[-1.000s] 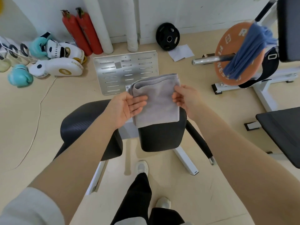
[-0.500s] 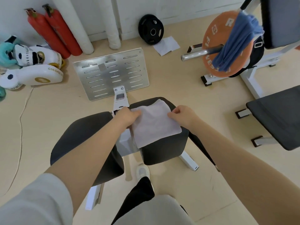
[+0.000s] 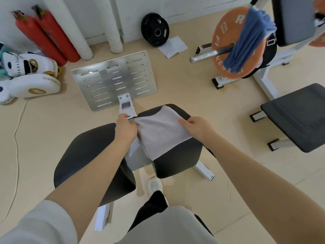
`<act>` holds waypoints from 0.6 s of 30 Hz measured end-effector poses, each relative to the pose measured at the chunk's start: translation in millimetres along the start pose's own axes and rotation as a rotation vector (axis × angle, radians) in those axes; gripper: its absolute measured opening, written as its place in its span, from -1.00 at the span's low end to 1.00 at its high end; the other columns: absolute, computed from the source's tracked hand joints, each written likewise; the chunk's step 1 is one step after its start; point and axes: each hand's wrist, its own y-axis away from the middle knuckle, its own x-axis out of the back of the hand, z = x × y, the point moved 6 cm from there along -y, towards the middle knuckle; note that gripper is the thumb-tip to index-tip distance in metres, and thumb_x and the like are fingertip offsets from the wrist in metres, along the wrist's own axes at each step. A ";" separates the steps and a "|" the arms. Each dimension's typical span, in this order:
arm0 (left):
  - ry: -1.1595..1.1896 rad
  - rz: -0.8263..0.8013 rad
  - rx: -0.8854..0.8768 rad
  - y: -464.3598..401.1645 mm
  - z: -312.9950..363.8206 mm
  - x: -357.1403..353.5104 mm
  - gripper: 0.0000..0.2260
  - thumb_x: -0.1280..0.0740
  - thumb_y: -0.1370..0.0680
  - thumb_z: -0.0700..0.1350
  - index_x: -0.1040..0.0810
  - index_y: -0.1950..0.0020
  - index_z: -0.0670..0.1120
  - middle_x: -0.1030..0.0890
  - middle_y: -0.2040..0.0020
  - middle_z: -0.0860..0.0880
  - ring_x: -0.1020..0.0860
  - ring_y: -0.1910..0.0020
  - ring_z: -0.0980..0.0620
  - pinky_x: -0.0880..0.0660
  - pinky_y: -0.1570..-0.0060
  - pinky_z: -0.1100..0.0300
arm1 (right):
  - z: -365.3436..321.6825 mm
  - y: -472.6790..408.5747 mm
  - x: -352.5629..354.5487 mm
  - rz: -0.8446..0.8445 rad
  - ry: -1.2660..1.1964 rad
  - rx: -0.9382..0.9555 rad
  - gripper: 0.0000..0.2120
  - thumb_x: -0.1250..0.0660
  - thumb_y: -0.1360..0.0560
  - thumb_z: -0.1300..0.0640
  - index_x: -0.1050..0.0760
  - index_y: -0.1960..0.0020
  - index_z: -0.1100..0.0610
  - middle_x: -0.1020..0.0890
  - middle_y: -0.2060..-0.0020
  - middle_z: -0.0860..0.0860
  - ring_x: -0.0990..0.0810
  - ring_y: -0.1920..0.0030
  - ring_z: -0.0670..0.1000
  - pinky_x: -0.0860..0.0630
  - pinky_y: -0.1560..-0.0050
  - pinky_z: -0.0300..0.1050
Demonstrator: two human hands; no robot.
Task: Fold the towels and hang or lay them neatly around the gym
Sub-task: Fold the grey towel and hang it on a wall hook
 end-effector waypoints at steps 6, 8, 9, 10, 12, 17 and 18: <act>-0.256 -0.163 -0.387 31.8 59.2 -28.4 -0.69 -0.07 -0.56 -0.27 -0.50 -0.20 -0.12 -0.44 -0.28 -0.08 -0.41 -0.25 -0.05 -0.33 -0.24 0.14 | 3.1 18.5 -2.9 -0.207 -0.257 -0.024 -0.81 -0.38 -0.45 0.05 -0.48 0.15 0.18 -0.48 0.21 0.04 -0.50 0.14 0.04 -0.52 0.04 -0.15; -0.275 -0.276 -0.540 51.7 82.3 -37.5 -0.66 -0.07 -0.55 -0.33 -0.51 -0.21 -0.12 -0.44 -0.31 -0.05 -0.38 -0.30 -0.02 -0.29 -0.28 0.19 | -5.5 26.5 2.7 -0.239 -0.284 0.043 -0.79 -0.37 -0.46 0.06 -0.49 0.13 0.22 -0.50 0.22 0.06 -0.50 0.21 0.00 -0.51 0.14 -0.22; -0.268 -0.357 -0.626 64.1 94.7 -42.4 -0.63 -0.07 -0.54 -0.36 -0.49 -0.25 -0.12 -0.42 -0.34 -0.04 -0.35 -0.35 0.01 -0.24 -0.30 0.24 | -10.0 31.2 9.3 -0.213 -0.271 0.088 -0.76 -0.36 -0.47 0.04 -0.49 0.12 0.24 -0.49 0.25 0.07 -0.47 0.27 -0.02 -0.47 0.20 -0.25; -0.269 -0.441 -0.704 77.2 106.6 -46.9 -0.62 -0.08 -0.55 -0.37 -0.47 -0.29 -0.12 -0.39 -0.37 -0.02 -0.31 -0.38 0.04 -0.19 -0.31 0.29 | -13.9 36.3 18.1 -0.170 -0.273 0.135 -0.73 -0.34 -0.48 0.04 -0.50 0.07 0.27 -0.48 0.26 0.08 -0.44 0.31 -0.04 -0.43 0.25 -0.26; -0.287 -0.571 -0.796 102.2 129.5 -53.2 -0.62 -0.10 -0.59 -0.31 -0.40 -0.36 -0.05 -0.40 -0.33 0.04 -0.34 -0.32 0.14 -0.19 -0.24 0.43 | -19.1 46.9 40.7 -0.093 -0.332 0.226 -0.71 -0.31 -0.50 0.05 -0.49 -0.05 0.28 -0.46 0.26 0.07 -0.40 0.36 -0.07 -0.38 0.34 -0.29; -0.209 -0.555 -0.842 147.4 183.6 -64.6 -0.71 -0.16 -0.61 -0.09 -0.38 -0.33 0.06 -0.47 0.10 0.18 -0.43 0.21 0.27 -0.35 0.24 0.55 | -8.3 70.9 110.4 -0.060 -0.439 0.373 -0.91 -0.34 -0.49 0.07 -0.48 0.09 0.09 -0.47 0.27 -0.04 -0.39 0.32 -0.10 -0.34 0.34 -0.28; -0.186 -0.562 -0.846 156.8 191.9 -72.2 -0.73 -0.16 -0.60 -0.06 -0.38 -0.31 0.06 -0.47 0.12 0.18 -0.46 0.21 0.29 -0.37 0.24 0.53 | -2.0 74.5 123.6 -0.071 -0.425 0.398 -0.91 -0.35 -0.49 0.09 -0.46 0.12 0.07 -0.48 0.27 -0.05 -0.42 0.29 -0.10 -0.35 0.31 -0.28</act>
